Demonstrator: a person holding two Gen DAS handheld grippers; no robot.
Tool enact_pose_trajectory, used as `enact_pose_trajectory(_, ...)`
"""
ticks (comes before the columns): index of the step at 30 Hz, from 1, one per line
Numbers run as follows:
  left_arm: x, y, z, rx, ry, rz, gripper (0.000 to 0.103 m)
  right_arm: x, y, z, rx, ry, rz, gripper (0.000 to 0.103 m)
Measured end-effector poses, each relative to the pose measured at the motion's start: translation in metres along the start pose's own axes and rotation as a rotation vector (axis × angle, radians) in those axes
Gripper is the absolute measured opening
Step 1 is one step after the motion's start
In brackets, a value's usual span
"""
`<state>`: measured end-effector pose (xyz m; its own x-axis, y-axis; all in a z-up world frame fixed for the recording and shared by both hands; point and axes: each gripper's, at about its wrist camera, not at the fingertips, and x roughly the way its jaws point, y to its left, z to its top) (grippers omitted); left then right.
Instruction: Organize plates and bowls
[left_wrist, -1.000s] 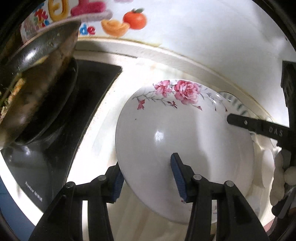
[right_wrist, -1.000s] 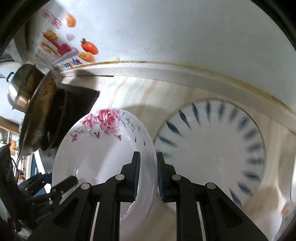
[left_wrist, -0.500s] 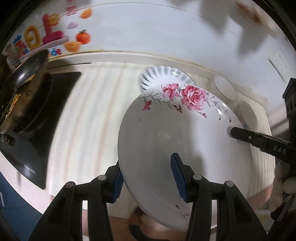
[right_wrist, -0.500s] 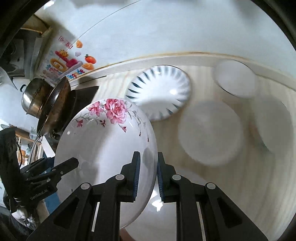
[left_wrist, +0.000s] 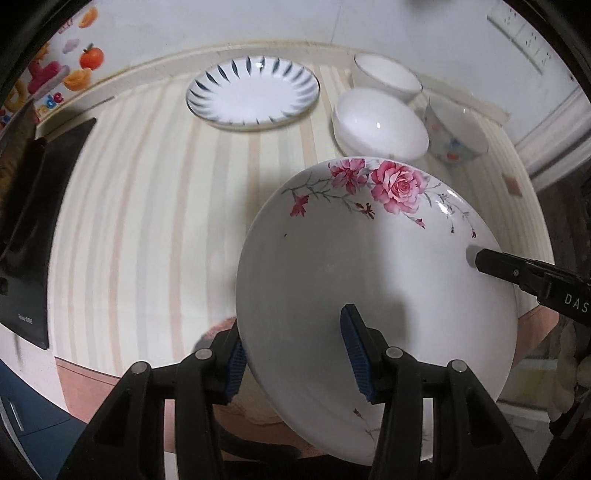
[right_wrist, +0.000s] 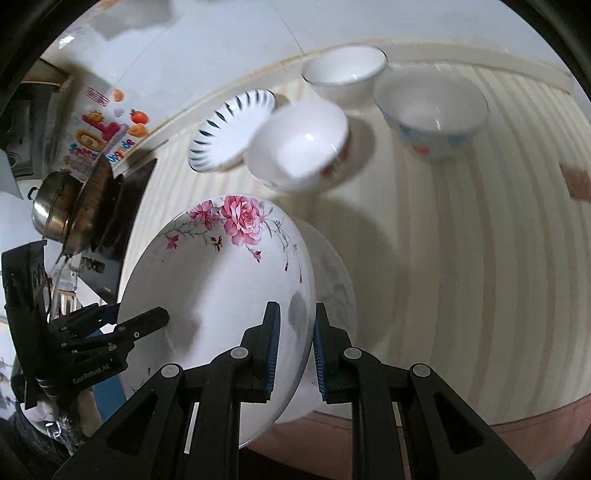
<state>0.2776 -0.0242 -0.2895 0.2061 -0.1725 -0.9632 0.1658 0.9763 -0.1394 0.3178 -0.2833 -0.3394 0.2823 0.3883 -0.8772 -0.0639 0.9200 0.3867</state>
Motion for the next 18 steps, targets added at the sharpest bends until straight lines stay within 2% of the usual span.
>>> enact_pose_trajectory(6, 0.017, -0.005, -0.003, 0.006, 0.034, 0.019, 0.045, 0.017, -0.016, -0.013, 0.028, 0.025, 0.005, 0.019)
enact_pose_trajectory(18, 0.036, -0.004, -0.001, 0.026, 0.064, 0.051, 0.045, 0.043, -0.021, -0.014, 0.033, 0.062, -0.008, 0.019)
